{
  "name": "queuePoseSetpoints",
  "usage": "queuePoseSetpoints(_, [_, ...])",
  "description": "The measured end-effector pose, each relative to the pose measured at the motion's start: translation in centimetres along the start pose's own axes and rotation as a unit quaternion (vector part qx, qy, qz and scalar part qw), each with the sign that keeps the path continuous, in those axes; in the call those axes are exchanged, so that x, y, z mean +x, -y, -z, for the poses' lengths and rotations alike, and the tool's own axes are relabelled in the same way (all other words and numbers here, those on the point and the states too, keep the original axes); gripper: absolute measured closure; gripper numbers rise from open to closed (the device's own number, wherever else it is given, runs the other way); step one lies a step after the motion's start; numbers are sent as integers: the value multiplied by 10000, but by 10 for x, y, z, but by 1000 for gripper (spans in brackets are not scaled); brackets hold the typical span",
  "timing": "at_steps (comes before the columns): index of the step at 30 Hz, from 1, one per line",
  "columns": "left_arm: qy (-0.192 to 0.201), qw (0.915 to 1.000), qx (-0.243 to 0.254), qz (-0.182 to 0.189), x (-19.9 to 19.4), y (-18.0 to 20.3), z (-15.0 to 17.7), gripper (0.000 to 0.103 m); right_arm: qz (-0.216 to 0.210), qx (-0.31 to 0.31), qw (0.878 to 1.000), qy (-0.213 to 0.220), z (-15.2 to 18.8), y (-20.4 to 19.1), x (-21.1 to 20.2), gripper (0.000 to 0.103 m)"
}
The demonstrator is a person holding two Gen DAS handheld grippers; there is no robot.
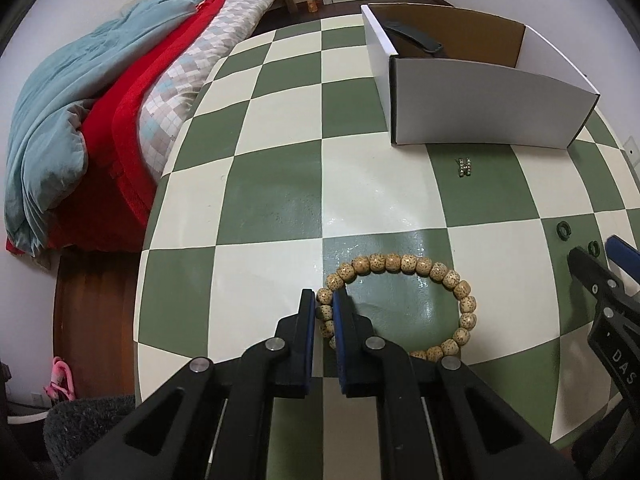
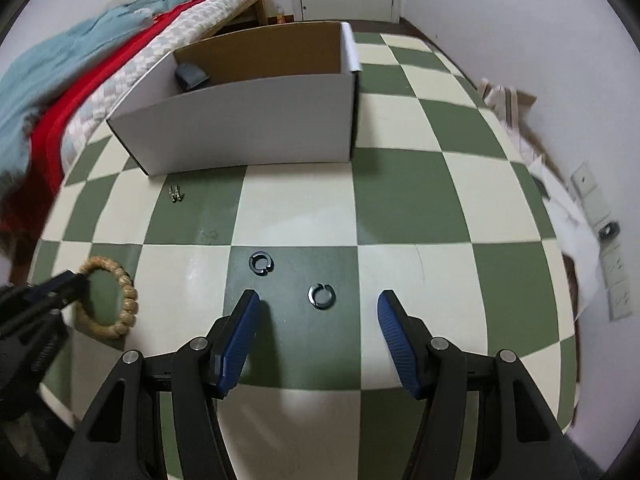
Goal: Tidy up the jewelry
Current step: 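Grasp the wooden bead bracelet with the left tool while the right tool approaches the black rings, then lift the bracelet with the left tool while the right tool grasps a black ring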
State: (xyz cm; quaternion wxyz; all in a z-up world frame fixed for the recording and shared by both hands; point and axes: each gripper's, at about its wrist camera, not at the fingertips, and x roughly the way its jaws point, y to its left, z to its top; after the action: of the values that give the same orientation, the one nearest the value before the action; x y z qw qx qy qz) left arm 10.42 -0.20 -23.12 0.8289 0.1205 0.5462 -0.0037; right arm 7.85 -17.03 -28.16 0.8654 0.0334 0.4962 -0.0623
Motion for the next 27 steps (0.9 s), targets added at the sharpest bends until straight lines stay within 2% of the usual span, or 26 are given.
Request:
queuePoseSetpoints(5, [-20, 10000, -37, 21, -1, 1, 2, 96, -16, -130, 9996, 236, 4, -8, -3, 70])
queuePoseSetpoints(6, [-26, 10000, -55, 32, -1, 2, 2, 96, -8, -137, 9996, 257, 3, -9, -3, 73])
queuePoseSetpoints(8, [-36, 10000, -62, 36, 1, 2, -1, 96, 9, -147, 9995, 289, 4, -10, -3, 87])
queuePoseSetpoints(9, [-34, 10000, -69, 38, 1, 2, -1, 96, 28, -157, 9994, 295, 4, -10, -3, 89])
queuePoseSetpoints(17, [104, 9998, -155, 114, -7, -1, -7, 97, -1, -24, 9995, 330, 6, -6, -9, 89])
queuePoseSetpoints(27, [624, 9969, -218, 426, -58, 1, -27, 97, -81, 116, 9972, 739, -7, 3, -48, 89])
